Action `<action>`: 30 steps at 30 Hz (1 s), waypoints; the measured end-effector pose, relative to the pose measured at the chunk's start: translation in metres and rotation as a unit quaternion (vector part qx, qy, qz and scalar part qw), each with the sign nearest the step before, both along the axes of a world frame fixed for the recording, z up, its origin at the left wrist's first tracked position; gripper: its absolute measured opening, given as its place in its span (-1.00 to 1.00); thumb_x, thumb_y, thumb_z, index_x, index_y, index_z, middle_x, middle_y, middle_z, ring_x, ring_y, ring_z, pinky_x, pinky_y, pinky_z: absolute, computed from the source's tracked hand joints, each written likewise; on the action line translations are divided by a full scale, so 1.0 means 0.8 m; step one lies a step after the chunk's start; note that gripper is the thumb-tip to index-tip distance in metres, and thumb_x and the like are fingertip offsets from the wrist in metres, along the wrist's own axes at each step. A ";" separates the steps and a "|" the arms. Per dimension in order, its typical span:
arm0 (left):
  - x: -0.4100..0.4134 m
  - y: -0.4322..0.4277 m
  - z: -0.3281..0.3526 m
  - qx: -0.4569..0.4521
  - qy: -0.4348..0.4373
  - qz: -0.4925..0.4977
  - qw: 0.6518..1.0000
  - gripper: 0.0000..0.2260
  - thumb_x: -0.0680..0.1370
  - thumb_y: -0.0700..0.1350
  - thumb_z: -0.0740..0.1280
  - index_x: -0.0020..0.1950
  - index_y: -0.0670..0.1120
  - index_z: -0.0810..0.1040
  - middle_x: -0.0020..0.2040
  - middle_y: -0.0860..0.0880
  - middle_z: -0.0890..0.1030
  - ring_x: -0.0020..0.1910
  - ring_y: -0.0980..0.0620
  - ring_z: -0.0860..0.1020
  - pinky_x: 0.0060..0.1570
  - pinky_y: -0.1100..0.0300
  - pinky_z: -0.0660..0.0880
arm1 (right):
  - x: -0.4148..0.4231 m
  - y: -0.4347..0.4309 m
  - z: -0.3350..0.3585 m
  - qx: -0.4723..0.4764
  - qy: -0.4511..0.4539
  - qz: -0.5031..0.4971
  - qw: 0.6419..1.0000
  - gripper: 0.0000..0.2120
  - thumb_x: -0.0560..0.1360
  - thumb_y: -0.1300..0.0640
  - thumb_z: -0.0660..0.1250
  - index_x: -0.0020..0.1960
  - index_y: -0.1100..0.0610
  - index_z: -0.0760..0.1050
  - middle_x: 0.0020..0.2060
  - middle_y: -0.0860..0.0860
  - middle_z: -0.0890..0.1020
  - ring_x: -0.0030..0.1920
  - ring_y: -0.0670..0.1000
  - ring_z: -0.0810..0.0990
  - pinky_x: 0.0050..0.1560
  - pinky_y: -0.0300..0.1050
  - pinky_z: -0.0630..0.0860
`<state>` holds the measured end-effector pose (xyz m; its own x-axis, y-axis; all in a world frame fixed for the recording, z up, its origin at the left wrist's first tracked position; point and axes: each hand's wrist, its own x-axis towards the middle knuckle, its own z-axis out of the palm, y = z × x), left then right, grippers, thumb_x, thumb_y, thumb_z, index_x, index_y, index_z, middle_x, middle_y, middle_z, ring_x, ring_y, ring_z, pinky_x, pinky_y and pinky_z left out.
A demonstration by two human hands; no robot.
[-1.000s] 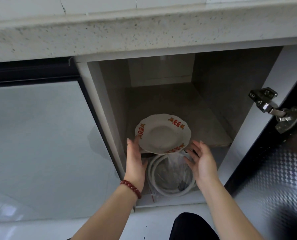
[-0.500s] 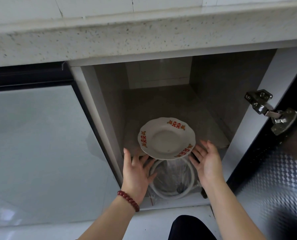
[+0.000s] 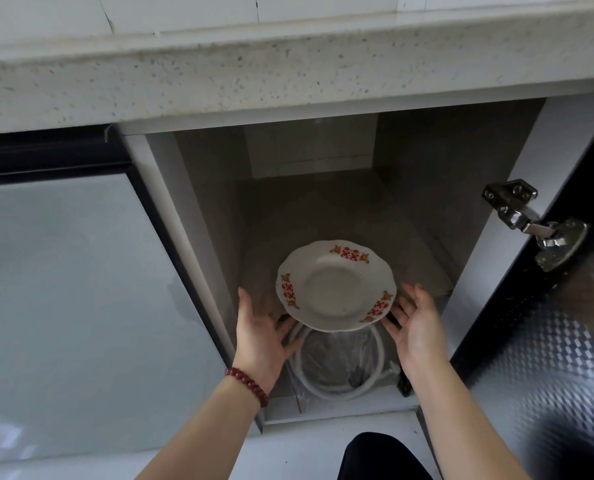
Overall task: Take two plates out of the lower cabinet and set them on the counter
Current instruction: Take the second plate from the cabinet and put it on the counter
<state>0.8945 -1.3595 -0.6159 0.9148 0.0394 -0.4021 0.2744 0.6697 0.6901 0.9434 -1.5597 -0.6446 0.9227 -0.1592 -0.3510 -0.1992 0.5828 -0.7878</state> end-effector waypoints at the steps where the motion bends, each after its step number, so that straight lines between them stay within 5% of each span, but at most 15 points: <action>1: 0.005 0.000 0.002 0.005 0.002 0.005 1.000 -0.32 0.47 0.39 -0.05 0.46 0.02 0.23 0.29 -0.09 0.47 0.16 -0.06 0.49 -0.09 -0.01 0.44 | 0.001 0.001 0.000 0.001 0.004 0.001 1.000 -0.63 0.59 -0.06 0.09 0.34 0.02 0.37 0.13 0.00 0.56 0.14 0.02 0.54 0.04 0.00 0.47; 5: 0.026 0.004 0.013 0.000 0.004 0.013 1.000 -0.28 0.46 0.41 -0.06 0.51 0.03 0.14 0.43 -0.10 0.36 0.37 -0.13 0.35 0.06 -0.06 0.37 | 0.007 0.003 0.006 0.000 0.016 0.001 1.000 -0.64 0.59 -0.07 0.07 0.32 0.02 0.39 0.07 -0.02 0.60 0.13 0.03 0.55 0.05 0.02 0.47; 10: 0.028 0.007 0.008 0.045 0.020 0.001 0.999 -0.30 0.45 0.42 -0.04 0.47 0.06 0.22 0.38 -0.12 0.42 0.32 -0.13 0.39 0.17 -0.10 0.34 | 0.007 -0.001 0.004 0.000 0.026 -0.011 1.000 -0.70 0.59 -0.06 0.10 0.22 0.03 0.44 0.02 -0.01 0.62 0.03 0.00 0.59 -0.16 -0.07 0.50; 17: 0.051 0.009 0.018 0.128 0.028 -0.018 0.991 -0.30 0.44 0.43 -0.03 0.49 0.11 0.16 0.46 0.00 0.32 0.36 -0.17 0.35 0.29 -0.16 0.27 | 0.018 -0.001 0.014 0.025 0.030 -0.024 0.999 -0.61 0.59 -0.08 0.09 0.33 0.08 0.38 0.13 0.06 0.58 0.05 0.04 0.58 -0.16 -0.05 0.48; 24: 0.062 0.019 0.021 0.067 0.045 -0.022 0.997 -0.29 0.43 0.44 -0.03 0.49 0.12 0.14 0.49 -0.02 0.27 0.41 -0.23 0.28 0.34 -0.26 0.17 | 0.024 0.000 0.013 -0.009 0.033 -0.026 0.999 -0.61 0.59 -0.08 0.08 0.32 0.08 0.40 0.17 0.06 0.58 0.10 0.05 0.57 -0.04 -0.03 0.47; 30: 0.041 0.012 0.039 0.031 0.061 -0.055 0.996 -0.28 0.41 0.45 -0.04 0.49 0.13 0.13 0.49 -0.02 0.28 0.41 -0.17 0.27 0.30 -0.24 0.20 | -0.001 -0.001 0.034 -0.049 0.071 -0.046 0.995 -0.73 0.58 -0.08 0.10 0.09 0.01 0.50 -0.11 -0.04 0.66 -0.09 -0.03 0.62 -0.23 -0.13 0.48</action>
<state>0.9276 -1.3499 -0.5844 0.8596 -0.0296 -0.5101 0.4275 0.5884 0.6863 0.9429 -1.5607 -0.6172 0.8446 -0.2802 -0.4563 -0.2630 0.5252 -0.8093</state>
